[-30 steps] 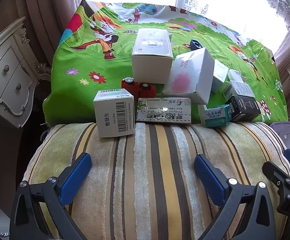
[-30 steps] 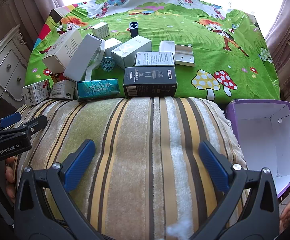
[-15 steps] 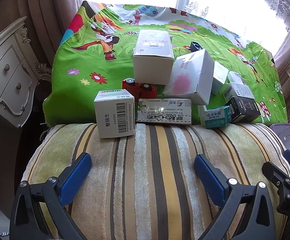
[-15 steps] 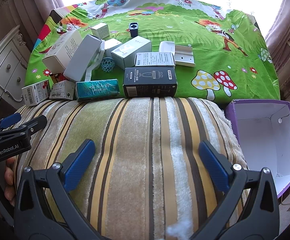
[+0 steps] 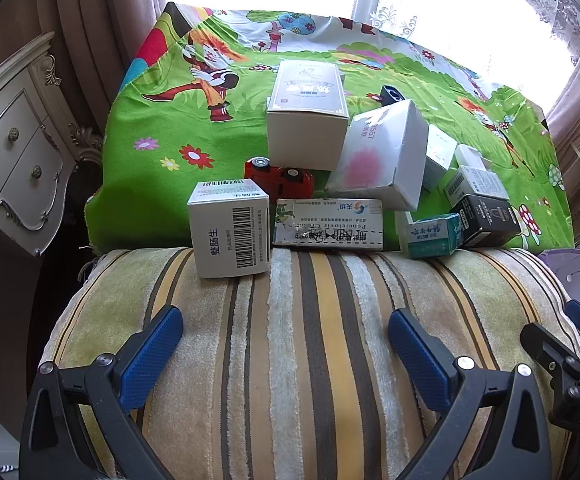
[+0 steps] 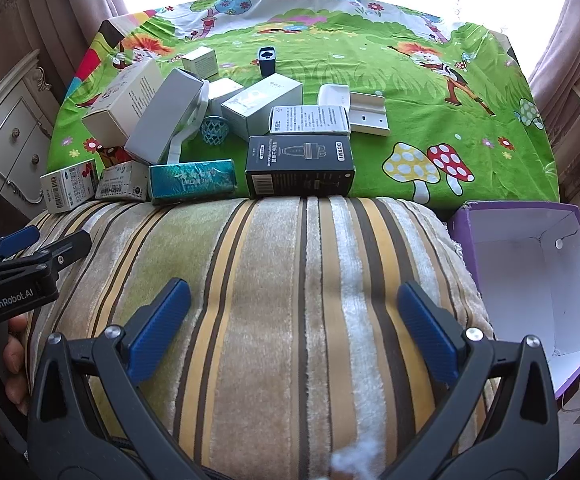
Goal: Organize rigid objects
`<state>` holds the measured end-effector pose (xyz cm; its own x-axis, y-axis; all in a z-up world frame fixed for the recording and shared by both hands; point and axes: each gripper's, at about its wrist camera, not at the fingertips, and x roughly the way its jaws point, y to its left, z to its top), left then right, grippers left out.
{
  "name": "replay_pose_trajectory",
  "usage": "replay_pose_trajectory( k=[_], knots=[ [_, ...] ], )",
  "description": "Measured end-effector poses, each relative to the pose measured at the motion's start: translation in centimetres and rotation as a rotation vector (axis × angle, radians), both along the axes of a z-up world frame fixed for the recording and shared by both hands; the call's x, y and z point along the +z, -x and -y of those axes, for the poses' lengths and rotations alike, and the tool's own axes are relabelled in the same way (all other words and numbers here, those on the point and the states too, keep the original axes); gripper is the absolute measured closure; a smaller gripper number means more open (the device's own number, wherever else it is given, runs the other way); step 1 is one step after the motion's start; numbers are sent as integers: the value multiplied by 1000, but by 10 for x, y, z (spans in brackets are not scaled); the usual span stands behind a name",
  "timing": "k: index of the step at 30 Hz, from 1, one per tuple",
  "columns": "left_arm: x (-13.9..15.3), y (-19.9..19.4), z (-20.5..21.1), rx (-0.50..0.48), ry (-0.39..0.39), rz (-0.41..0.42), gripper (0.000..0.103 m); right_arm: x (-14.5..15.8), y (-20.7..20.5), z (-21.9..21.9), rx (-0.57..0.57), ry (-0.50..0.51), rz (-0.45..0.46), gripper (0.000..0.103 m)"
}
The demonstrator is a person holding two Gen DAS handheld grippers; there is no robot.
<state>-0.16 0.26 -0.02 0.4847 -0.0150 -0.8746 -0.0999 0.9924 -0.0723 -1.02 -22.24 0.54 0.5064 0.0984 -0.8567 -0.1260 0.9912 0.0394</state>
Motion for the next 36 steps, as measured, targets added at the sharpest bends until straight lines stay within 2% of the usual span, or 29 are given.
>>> replay_pose_trajectory(
  k=[19,25,27,32,36],
  knots=[
    [1,1,-2,0,10,9,0,0,-2,0,5,2,-14,0],
    [12,7,-19,20,145,53,0,2,-5,8,39,-40,-54,0],
    [15,8,-20,17,159,60,0,3,-6,10,38,-60,-59,0],
    [17,2,-20,11,138,56,0,9,-7,9,95,-70,-40,0],
    [30,-6,-22,8,103,105,1,17,-13,12,94,-58,10,0]
  ],
)
